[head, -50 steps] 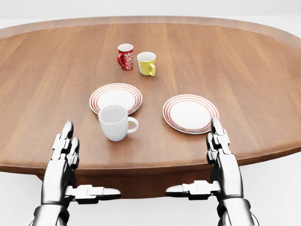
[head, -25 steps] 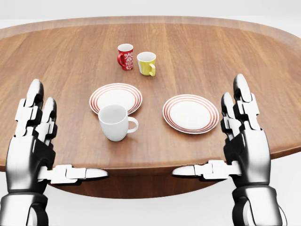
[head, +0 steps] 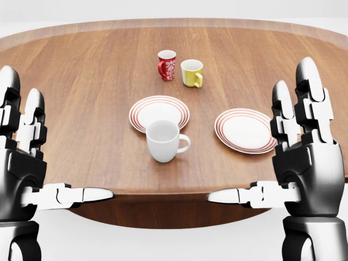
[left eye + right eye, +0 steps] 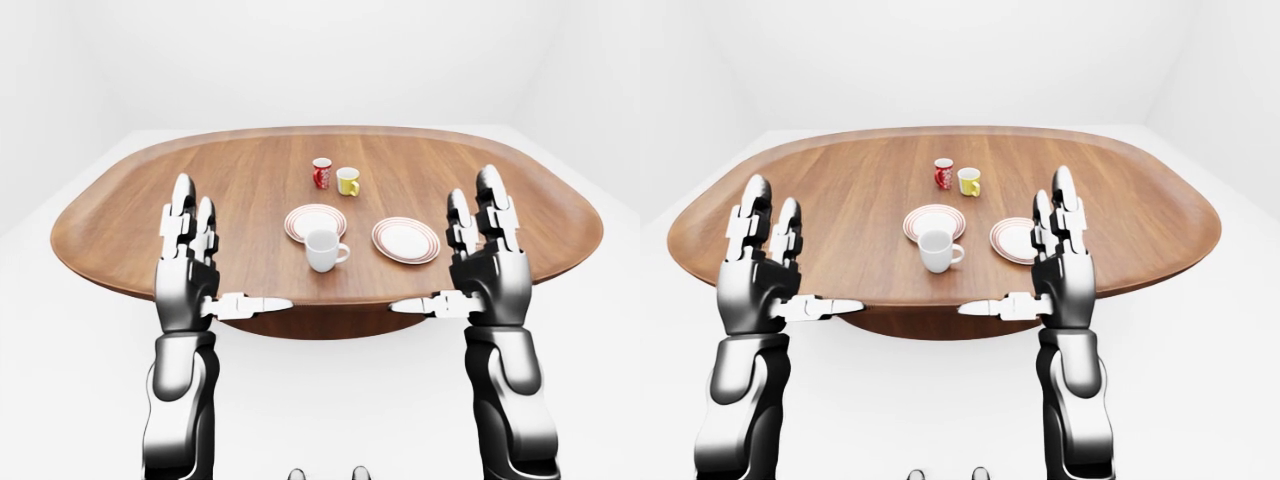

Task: Put the white mug on the left plate.

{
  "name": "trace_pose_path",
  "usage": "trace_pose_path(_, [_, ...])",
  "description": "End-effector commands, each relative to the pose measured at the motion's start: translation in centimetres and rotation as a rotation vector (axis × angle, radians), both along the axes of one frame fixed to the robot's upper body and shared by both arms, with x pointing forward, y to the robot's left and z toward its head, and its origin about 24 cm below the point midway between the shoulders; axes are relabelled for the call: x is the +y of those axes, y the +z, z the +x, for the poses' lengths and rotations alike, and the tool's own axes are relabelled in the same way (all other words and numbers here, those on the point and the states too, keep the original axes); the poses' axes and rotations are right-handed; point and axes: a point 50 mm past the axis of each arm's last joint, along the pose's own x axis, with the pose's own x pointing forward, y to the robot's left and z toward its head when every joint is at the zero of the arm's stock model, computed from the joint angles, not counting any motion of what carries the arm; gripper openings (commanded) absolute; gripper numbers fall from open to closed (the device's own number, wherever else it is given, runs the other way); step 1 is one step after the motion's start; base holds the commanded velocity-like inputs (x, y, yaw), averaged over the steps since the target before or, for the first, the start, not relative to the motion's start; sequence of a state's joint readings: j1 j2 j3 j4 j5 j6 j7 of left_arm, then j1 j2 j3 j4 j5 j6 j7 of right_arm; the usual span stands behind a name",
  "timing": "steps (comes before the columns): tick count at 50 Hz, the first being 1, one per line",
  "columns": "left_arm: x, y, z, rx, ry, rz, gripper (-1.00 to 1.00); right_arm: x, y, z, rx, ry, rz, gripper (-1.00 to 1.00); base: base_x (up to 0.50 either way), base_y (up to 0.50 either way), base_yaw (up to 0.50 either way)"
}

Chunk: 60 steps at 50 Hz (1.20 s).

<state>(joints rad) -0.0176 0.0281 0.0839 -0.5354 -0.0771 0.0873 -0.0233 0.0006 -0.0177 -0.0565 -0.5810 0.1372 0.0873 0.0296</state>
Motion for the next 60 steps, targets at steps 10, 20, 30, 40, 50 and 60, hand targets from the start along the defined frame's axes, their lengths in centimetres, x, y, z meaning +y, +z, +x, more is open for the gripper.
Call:
trace_pose_path(10, [0.2, -0.1, 0.0, 0.006, 0.001, -0.003, 0.99, -0.1, 0.3, -0.2, -0.017, 0.005, 0.005, 1.0, 0.0, 0.5, 0.0])
trace_pose_path(20, [0.1, 0.0, 0.0, 0.002, -0.001, -0.001, 0.99, -0.2, 0.1, -0.1, -0.006, 0.0, 0.004, 1.0, 0.0, 0.5, 0.0])
trace_pose_path(30, [0.1, -0.1, 0.0, 0.003, -0.005, 0.004, 0.99, 0.1, -0.2, 0.0, 0.01, 0.011, -0.013, 1.0, 0.0, 0.03, 0.0])
trace_pose_path(40, [0.0, 0.2, -0.2, -0.011, -0.006, 0.004, 0.99, -0.3, 0.5, -0.5, -0.028, 0.024, 0.038, 1.0, 0.26, 0.05, 0.0])
trace_pose_path(50, [0.0, 0.4, -0.2, -0.017, -0.006, 0.004, 0.99, -0.2, 0.6, -0.6, -0.032, 0.032, 0.037, 1.0, 0.5, 0.09, 0.0])
trace_pose_path(60, [0.0, 0.4, -0.2, -0.019, -0.006, 0.004, 0.99, -0.2, 0.8, -0.7, -0.042, 0.035, 0.038, 1.0, 0.5, 0.09, 0.0])
